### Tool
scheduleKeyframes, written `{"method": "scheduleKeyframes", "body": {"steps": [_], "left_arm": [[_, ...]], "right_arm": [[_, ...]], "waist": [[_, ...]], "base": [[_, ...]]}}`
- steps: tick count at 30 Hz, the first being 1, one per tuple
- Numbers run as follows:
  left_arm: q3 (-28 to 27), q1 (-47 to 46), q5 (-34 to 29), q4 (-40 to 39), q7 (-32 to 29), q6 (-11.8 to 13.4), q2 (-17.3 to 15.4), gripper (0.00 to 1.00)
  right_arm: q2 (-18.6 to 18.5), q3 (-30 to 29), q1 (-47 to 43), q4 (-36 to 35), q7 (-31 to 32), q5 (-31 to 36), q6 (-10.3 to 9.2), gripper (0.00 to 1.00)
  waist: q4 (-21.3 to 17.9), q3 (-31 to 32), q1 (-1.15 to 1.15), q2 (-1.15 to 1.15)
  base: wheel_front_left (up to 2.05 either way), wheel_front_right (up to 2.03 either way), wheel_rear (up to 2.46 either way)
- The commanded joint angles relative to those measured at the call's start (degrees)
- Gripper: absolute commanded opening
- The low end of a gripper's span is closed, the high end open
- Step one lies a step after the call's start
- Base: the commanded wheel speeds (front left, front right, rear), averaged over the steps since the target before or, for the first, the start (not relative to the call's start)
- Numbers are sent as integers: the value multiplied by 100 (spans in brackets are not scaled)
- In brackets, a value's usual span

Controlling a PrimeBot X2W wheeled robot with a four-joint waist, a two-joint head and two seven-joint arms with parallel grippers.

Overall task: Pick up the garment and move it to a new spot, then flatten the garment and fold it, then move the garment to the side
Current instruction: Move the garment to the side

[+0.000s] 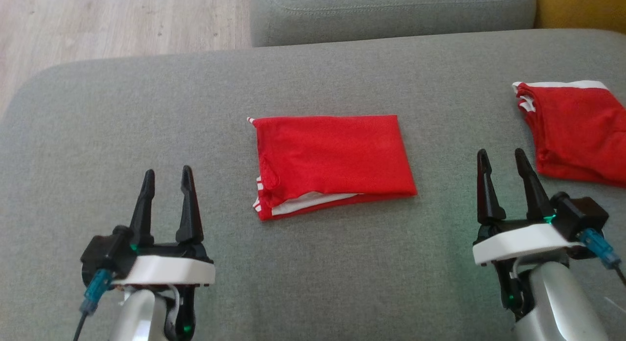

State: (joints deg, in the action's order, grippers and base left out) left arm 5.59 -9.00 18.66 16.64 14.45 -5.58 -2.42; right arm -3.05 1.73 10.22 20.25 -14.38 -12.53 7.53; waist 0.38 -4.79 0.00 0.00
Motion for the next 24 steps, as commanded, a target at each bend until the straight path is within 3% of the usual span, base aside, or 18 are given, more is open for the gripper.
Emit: {"method": "scheduleKeyframes", "body": {"steps": [1, 13, 16, 24], "left_arm": [[-120, -183, -34, -185, 55, -15, -46, 100], [71, -531, -12, -232, 55, -20, -46, 100], [166, -645, 2, -221, 55, -27, -46, 100], [347, -780, 56, -163, 55, -16, -46, 100]], "right_arm": [[16, 133, 157, -204, -62, 32, -4, 100], [17, 538, 888, 633, 132, 94, -4, 100], [17, 714, 1257, 1208, 429, -279, -4, 100], [17, 1114, 1793, 2203, 553, -480, -4, 100]], "waist": [[24, -38, 0, 0], [283, -585, 0, 0], [401, -766, 0, 0], [599, -929, 0, 0]], "base": [[0, 0, 0], [0, 0, 0], [0, 0, 0], [0, 0, 0]]}}
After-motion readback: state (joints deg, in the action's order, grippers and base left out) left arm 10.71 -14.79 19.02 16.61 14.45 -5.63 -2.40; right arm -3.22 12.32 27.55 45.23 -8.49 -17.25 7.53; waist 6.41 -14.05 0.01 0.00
